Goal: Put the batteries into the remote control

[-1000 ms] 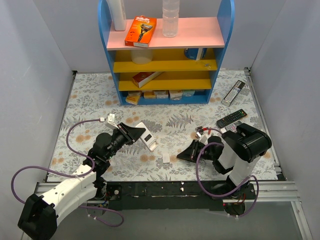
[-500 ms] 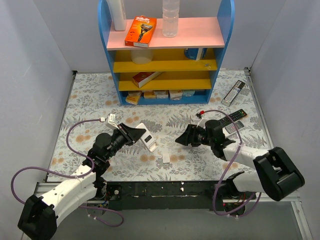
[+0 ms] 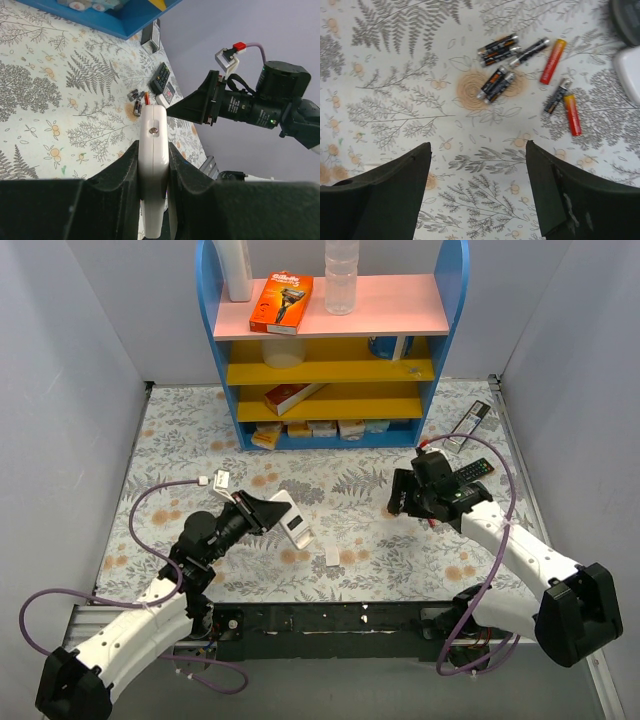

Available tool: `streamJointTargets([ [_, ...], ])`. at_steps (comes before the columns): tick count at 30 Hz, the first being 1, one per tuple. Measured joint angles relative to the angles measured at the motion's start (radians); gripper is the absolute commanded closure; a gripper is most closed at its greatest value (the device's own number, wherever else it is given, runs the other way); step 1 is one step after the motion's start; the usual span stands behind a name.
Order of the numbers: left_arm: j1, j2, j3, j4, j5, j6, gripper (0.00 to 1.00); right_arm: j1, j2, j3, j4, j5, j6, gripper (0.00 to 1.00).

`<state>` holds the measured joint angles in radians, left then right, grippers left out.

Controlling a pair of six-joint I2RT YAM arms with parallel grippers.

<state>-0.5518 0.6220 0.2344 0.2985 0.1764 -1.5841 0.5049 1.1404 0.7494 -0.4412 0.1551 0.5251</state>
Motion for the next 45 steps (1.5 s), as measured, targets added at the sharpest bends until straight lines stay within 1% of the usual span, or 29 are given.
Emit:
streamJointTargets([
  [2, 0.0, -0.031, -0.009, 0.0, 0.009, 0.004, 1.0, -0.012, 0.006, 0.021, -0.053, 0.032, 0.016, 0.26],
  [3, 0.0, -0.045, -0.015, -0.002, 0.015, 0.007, 1.0, -0.02, 0.013, 0.028, -0.076, 0.05, 0.026, 0.31],
  [7, 0.0, -0.09, -0.037, -0.017, 0.034, 0.027, 1.0, -0.056, 0.044, 0.031, -0.138, 0.078, 0.063, 0.43],
  [11, 0.0, -0.146, -0.066, -0.029, 0.042, 0.041, 1.0, -0.102, 0.088, 0.031, -0.165, 0.079, 0.085, 0.52],
  [12, 0.0, -0.159, -0.074, -0.03, 0.042, 0.043, 1.0, -0.115, 0.1, 0.032, -0.166, 0.079, 0.089, 0.55],
  [15, 0.0, -0.181, -0.085, -0.037, 0.041, 0.048, 1.0, -0.15, 0.135, 0.037, -0.165, 0.078, 0.099, 0.6],
  [21, 0.0, -0.161, -0.085, -0.026, 0.045, 0.051, 1.0, -0.206, 0.226, 0.083, -0.159, 0.075, 0.1, 0.67],
  [25, 0.0, -0.144, -0.085, -0.019, 0.054, 0.05, 1.0, -0.22, 0.275, 0.099, -0.136, 0.067, 0.099, 0.68],
  [33, 0.0, -0.16, -0.085, -0.019, 0.051, 0.043, 1.0, -0.23, 0.338, 0.1, -0.112, 0.043, 0.084, 0.68],
  [45, 0.0, -0.153, -0.085, -0.029, 0.044, 0.043, 1.0, -0.24, 0.38, 0.111, -0.101, 0.041, 0.068, 0.68],
])
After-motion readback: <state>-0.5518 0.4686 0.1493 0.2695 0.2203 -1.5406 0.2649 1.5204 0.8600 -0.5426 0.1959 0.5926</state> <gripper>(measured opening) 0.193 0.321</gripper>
